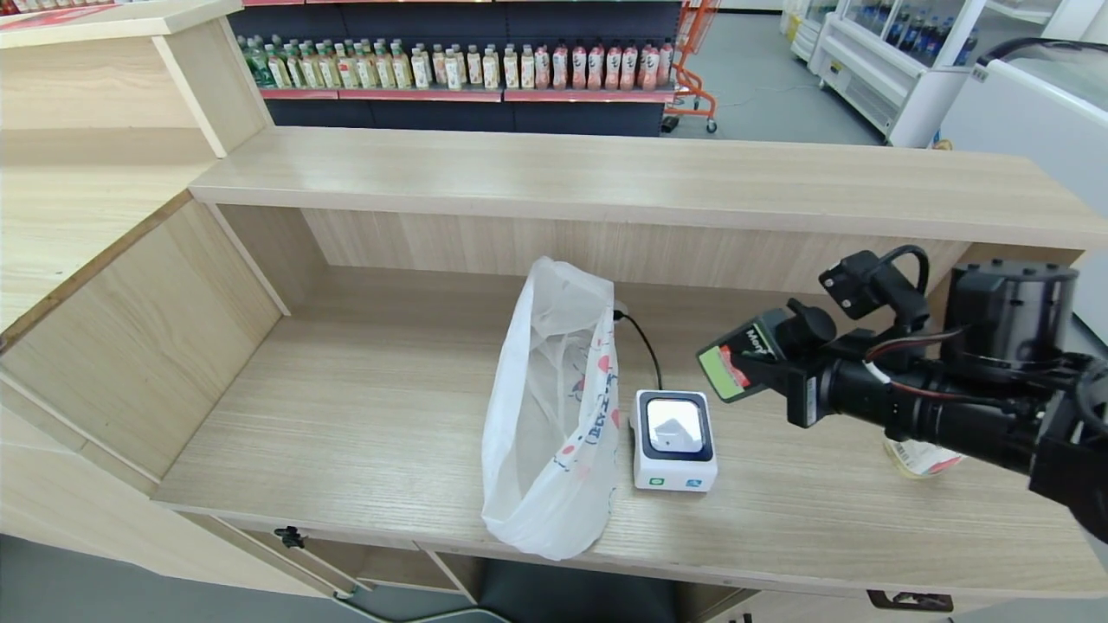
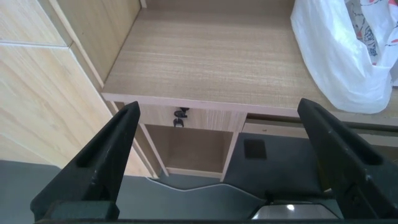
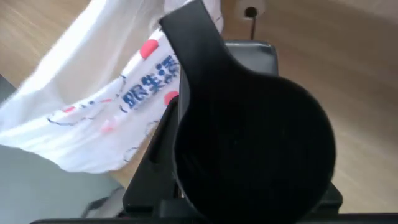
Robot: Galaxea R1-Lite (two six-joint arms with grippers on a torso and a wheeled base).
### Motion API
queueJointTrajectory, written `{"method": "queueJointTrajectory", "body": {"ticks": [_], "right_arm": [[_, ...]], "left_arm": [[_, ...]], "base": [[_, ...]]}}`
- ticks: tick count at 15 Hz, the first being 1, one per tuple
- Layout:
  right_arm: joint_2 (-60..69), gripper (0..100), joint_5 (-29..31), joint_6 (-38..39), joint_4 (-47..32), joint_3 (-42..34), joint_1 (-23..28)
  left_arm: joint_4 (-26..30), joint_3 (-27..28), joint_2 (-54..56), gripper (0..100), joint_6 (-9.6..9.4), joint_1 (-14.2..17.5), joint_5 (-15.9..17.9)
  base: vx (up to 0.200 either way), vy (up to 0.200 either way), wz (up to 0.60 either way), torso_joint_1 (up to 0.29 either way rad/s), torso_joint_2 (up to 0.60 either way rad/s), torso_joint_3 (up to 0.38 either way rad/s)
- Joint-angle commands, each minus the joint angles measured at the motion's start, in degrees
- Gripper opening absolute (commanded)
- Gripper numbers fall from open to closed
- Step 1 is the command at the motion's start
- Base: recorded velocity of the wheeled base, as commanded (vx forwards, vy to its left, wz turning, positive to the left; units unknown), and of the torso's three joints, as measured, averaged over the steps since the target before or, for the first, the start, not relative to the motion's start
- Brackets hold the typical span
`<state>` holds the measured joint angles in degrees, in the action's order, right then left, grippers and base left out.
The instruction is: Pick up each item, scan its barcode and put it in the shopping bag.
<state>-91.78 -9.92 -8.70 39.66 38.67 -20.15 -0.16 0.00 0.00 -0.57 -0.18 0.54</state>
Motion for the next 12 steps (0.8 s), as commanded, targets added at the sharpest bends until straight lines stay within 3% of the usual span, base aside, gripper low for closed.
{"method": "queueJointTrajectory", "body": {"ticks": [1,2,8,10,12], "right_arm": [[6.4,0,3.4,-3.2,-0.8,-2.0,0.0],[6.4,0,4.0,-3.3,-0.7,-2.1,-0.3],[4.3,0,-2.6,-2.2,-1.1,0.5,-4.9],[0.6,0,-2.6,-0.4,-1.0,2.9,-7.2],[-2.7,0,-2.5,7.6,-1.5,7.3,-8.3]], "left_arm": [[0.0,0.0,-0.1,100,0.05,0.0,0.0],[0.0,0.0,-0.1,100,0.05,0.0,0.0],[0.0,0.0,-0.1,100,0.05,0.0,0.1],[0.0,0.0,-0.1,100,0.05,0.0,0.1],[0.0,0.0,-0.1,100,0.31,0.0,0.1]], "base": [[0.0,0.0,0.0,0.0,0.0,0.0],[0.0,0.0,0.0,0.0,0.0,0.0],[0.0,0.2,0.0,0.003,0.0,0.002],[0.0,0.0,0.0,0.0,0.0,0.0],[0.0,0.0,0.0,0.0,0.0,0.0]]}}
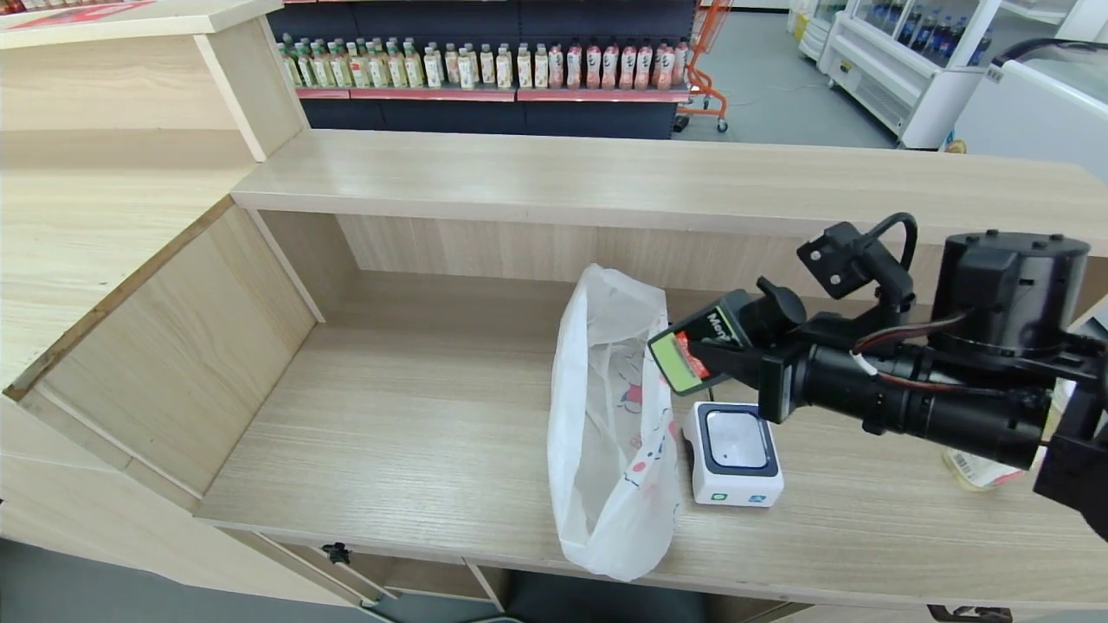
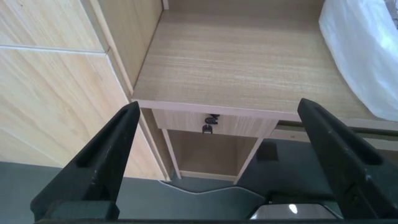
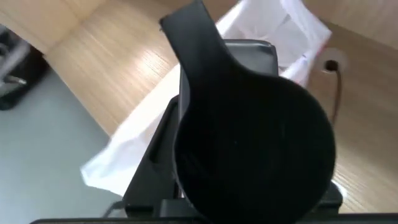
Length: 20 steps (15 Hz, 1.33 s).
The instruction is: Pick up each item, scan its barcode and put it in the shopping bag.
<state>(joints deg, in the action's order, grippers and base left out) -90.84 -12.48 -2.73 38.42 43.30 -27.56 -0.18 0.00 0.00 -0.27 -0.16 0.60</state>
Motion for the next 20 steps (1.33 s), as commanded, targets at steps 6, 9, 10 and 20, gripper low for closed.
{"method": "queueJointTrajectory", "body": {"ticks": [6,9,10,20], "right_arm": [[-14.2,0,0.0,4.8,-1.8,6.6,-1.3],[-17.6,0,0.4,7.7,-1.5,6.5,-3.6],[-18.5,0,0.4,7.7,-1.2,6.4,-4.2],[-26.1,0,0.3,1.9,20.3,-7.5,-2.3]], "left_arm": [[0.0,0.0,-0.1,100,0.09,0.0,-0.1],[0.0,0.0,-0.1,100,0.09,0.0,0.0],[0.0,0.0,-0.1,100,0.09,0.0,0.0],[0.0,0.0,-0.1,100,0.09,0.0,0.0]], "base": [[0.0,0.0,0.0,0.0,0.0,0.0],[0.0,0.0,0.0,0.0,0.0,0.0],[0.0,0.0,0.0,0.0,0.0,0.0],[0.0,0.0,0.0,0.0,0.0,0.0]]}}
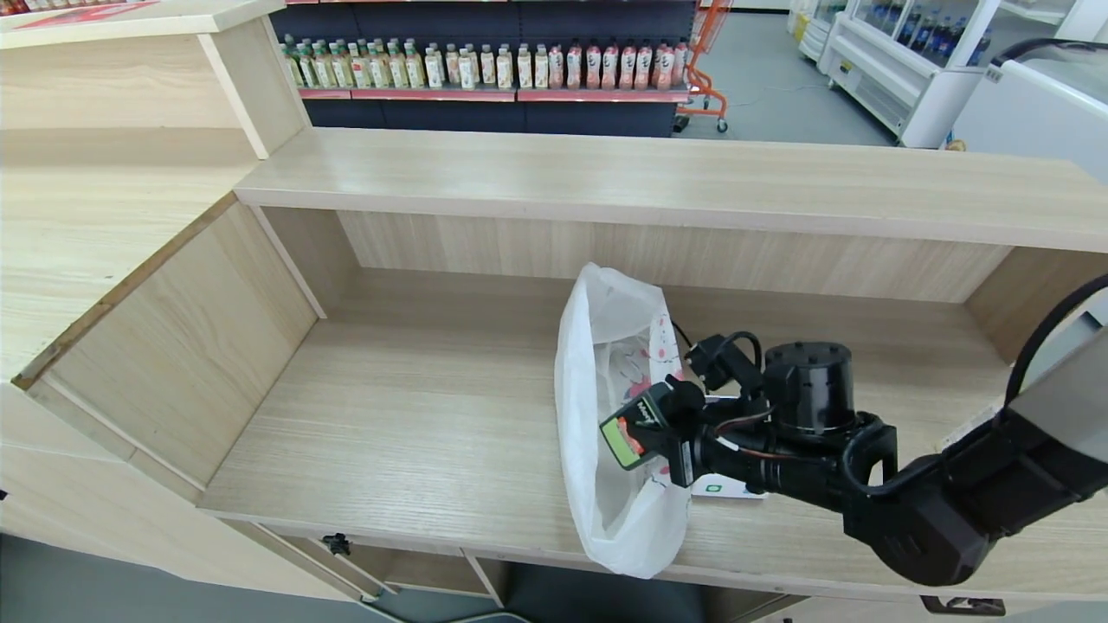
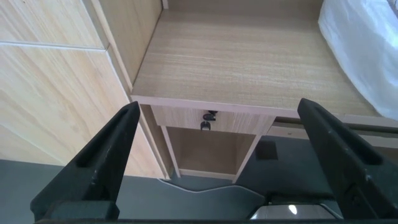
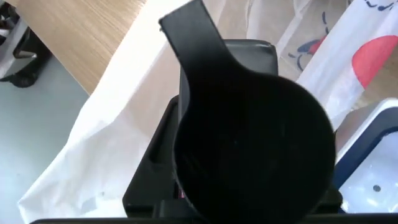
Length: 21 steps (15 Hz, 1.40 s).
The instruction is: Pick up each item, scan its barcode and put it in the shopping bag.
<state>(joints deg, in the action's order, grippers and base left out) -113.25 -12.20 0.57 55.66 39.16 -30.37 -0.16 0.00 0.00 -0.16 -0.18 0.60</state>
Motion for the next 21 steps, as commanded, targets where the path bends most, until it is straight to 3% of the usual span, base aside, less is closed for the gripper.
{"method": "queueJointTrajectory", "body": {"ticks": [1,4,8,9,14,18,21], "right_arm": [[-5.0,0,0.0,-2.1,6.2,-4.1,0.5],[-8.0,0,0.0,-5.1,12.5,-5.9,0.3],[-9.0,0,-0.1,-6.5,14.2,-6.4,0.2],[-9.0,100,-0.1,-6.4,14.8,-6.1,0.2],[1.4,100,-1.4,-3.1,13.8,-4.2,0.4],[19.6,100,-0.9,0.1,1.6,-3.8,0.5],[30.9,100,5.3,2.4,-9.3,-3.6,6.6]], "left_arm": [[0.0,0.0,-0.1,100,-0.02,0.0,0.0],[0.0,0.0,-0.1,100,-0.02,0.0,0.0],[0.0,0.0,-0.1,100,-0.02,0.0,0.0],[0.0,0.0,-0.1,100,-0.02,0.0,0.0],[0.0,0.0,-0.1,100,-0.02,0.0,0.0],[0.0,0.0,-0.1,100,-0.02,0.0,0.0],[0.0,0.0,-0.1,100,-0.02,0.0,0.0]], "base": [[0.0,0.0,0.0,0.0,0.0,0.0],[0.0,0.0,0.0,0.0,0.0,0.0],[0.0,0.0,0.0,0.0,0.0,0.0],[0.0,0.0,0.0,0.0,0.0,0.0],[0.0,0.0,0.0,0.0,0.0,0.0],[0.0,0.0,0.0,0.0,0.0,0.0],[0.0,0.0,0.0,0.0,0.0,0.0]]}}
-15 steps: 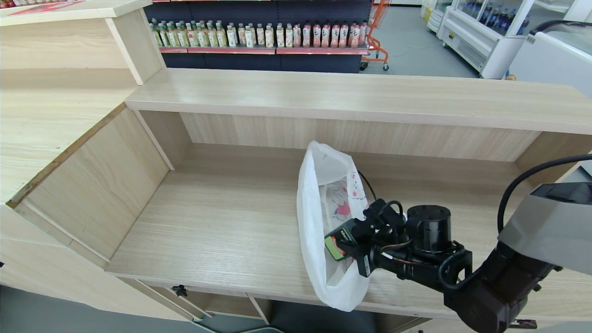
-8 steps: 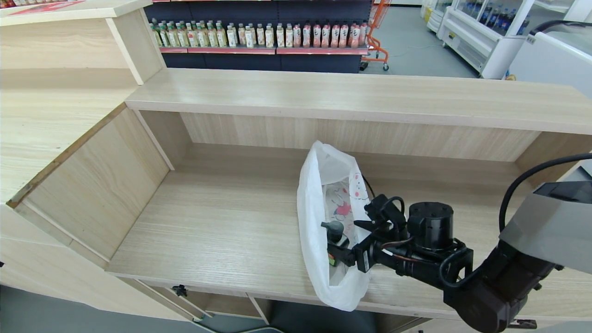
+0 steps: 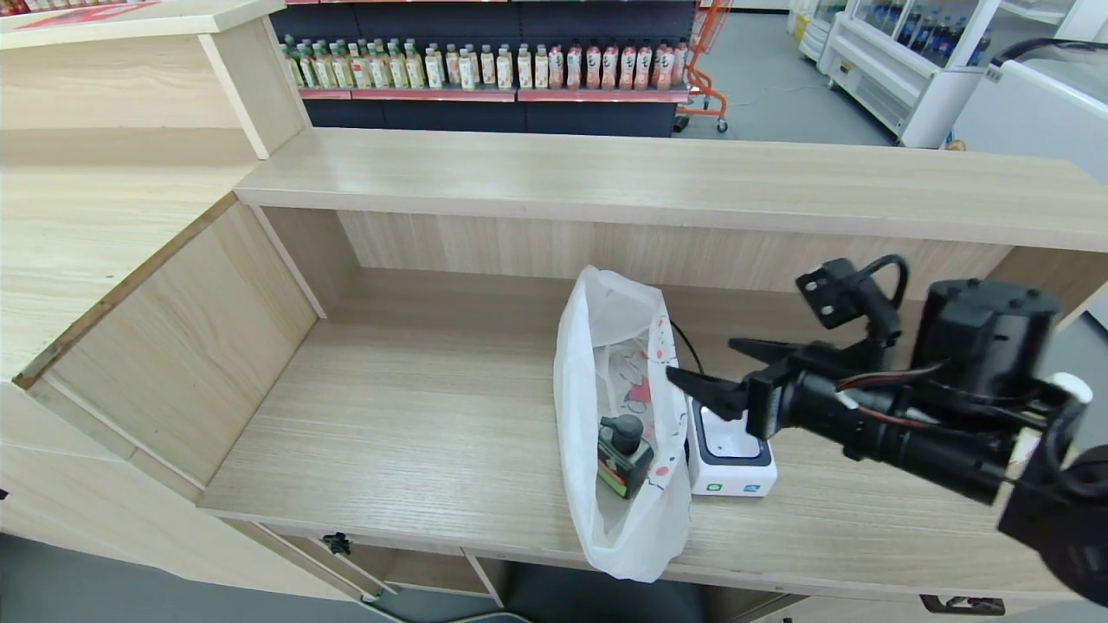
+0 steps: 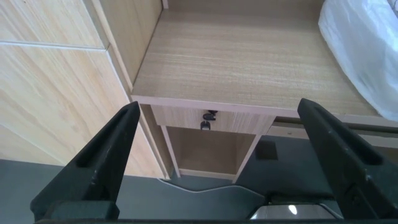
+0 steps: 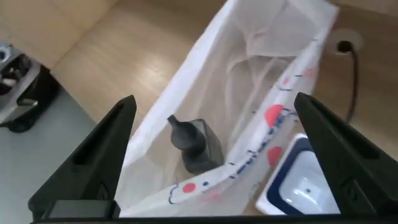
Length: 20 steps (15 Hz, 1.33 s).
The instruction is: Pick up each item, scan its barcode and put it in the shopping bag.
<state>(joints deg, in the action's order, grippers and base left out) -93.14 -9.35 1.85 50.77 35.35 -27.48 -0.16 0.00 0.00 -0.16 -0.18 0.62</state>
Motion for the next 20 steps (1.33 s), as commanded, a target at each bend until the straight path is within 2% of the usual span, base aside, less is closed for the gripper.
{"method": "queueJointTrajectory", "body": {"ticks": [1,2,3,4,5,6,11,17,20], "right_arm": [[16.8,100,4.3,0.9,-14.3,-0.8,11.6],[21.5,100,5.0,-0.7,-24.9,-1.4,18.0],[24.1,100,5.3,-2.4,-31.9,-1.4,22.0],[26.3,100,6.4,-4.3,-40.1,-1.7,28.6],[27.4,100,7.0,-5.3,-43.5,-2.1,31.1],[28.5,100,6.9,-5.3,-45.7,-2.7,31.9],[31.2,100,8.7,-6.0,-46.0,-6.1,32.5],[31.8,100,10.4,-7.0,-47.7,-7.5,34.9],[32.1,100,10.4,-8.4,-50.1,-7.9,34.9]], "left_arm": [[0.0,0.0,-0.1,100,-0.02,0.0,0.0],[0.0,0.0,-0.1,100,-0.02,0.0,0.0],[0.0,0.0,-0.1,100,-0.02,0.0,0.0],[0.0,0.0,-0.1,100,-0.02,0.0,0.0],[0.0,0.0,-0.1,100,-0.02,0.0,0.0],[0.0,0.0,-0.1,100,-0.02,0.0,0.0],[0.0,0.0,-0.1,100,0.07,0.0,0.0],[0.0,0.0,-0.1,100,-0.02,0.0,-0.1],[0.0,0.0,-0.1,100,-0.02,0.0,-0.2]], "base": [[0.0,0.0,0.0,0.0,0.0,0.0],[0.0,0.0,0.0,0.0,0.0,0.0],[0.0,0.0,0.0,0.0,0.0,0.0],[0.0,0.0,0.0,0.0,0.0,0.0],[0.0,0.0,0.0,0.0,0.0,0.0],[0.0,0.0,0.0,0.0,0.0,0.0],[0.0,0.0,0.0,0.0,0.0,0.0],[0.0,-0.2,0.0,0.002,0.0,0.003],[-0.2,-0.2,0.0,0.007,0.01,0.002]]}}
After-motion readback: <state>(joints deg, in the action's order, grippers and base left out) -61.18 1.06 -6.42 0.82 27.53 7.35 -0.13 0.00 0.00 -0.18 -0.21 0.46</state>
